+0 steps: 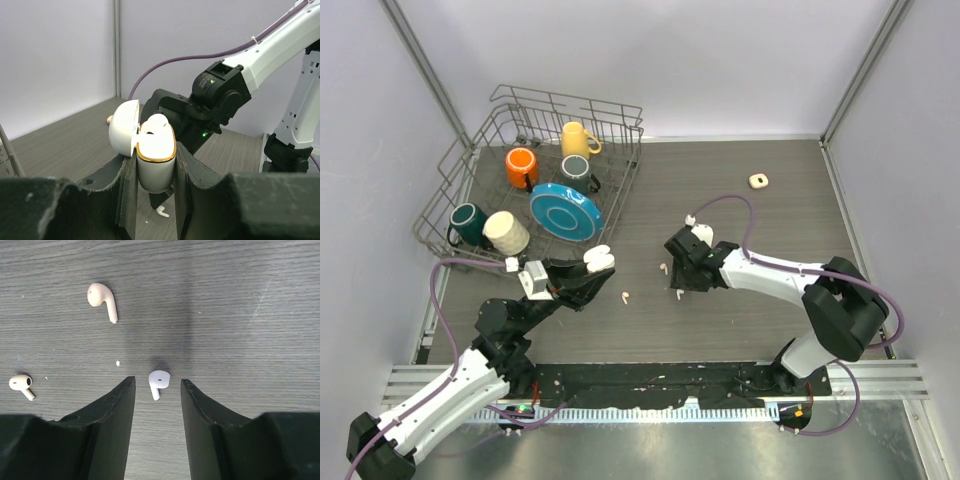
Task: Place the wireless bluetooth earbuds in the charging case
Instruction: Pick up the earbud from the center of the board.
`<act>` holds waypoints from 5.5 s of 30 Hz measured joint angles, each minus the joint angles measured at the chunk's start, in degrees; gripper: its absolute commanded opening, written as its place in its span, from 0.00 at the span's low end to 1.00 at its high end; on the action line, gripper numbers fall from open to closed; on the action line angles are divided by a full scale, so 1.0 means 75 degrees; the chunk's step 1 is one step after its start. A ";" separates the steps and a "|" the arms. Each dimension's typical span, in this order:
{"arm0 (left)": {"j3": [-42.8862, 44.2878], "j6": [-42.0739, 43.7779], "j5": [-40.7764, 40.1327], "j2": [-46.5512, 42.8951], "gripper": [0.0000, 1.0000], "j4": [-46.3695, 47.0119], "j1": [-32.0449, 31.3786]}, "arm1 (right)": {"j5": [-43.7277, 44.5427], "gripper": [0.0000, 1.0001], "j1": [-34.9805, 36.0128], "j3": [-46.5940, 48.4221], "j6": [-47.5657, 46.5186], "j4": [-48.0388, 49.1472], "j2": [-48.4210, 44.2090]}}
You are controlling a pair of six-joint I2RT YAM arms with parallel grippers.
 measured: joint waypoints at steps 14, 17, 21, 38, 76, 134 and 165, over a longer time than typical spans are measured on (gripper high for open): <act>0.0000 0.0000 -0.0003 0.0000 0.00 -0.0020 0.0000 | -0.0035 0.43 0.0000 0.0050 -0.0020 0.0032 0.0303; 0.0000 0.0003 0.0000 0.0000 0.00 -0.0044 0.0000 | -0.0041 0.43 0.0000 0.0050 0.0003 0.0038 0.0326; 0.0000 0.0006 0.0000 -0.0029 0.00 -0.0128 0.0000 | -0.0041 0.43 0.0000 0.0050 0.0050 0.0052 0.0326; 0.0000 0.0023 -0.0012 -0.0020 0.00 -0.0192 0.0000 | -0.0099 0.40 0.0000 0.0050 0.0102 0.0061 0.0388; 0.0003 0.0015 -0.0064 0.0152 0.00 -0.0085 0.0000 | -0.0137 0.33 0.0050 0.0050 0.0213 0.0085 0.0574; -0.0032 -0.0009 -0.0152 0.0050 0.00 -0.0085 0.0000 | 0.0096 0.10 0.0108 0.0560 -0.0909 -0.0245 0.1026; -0.0090 -0.0061 -0.0399 0.0376 0.00 0.0312 0.0000 | 0.3104 0.01 0.2320 -0.0968 -0.1265 0.3978 -0.4476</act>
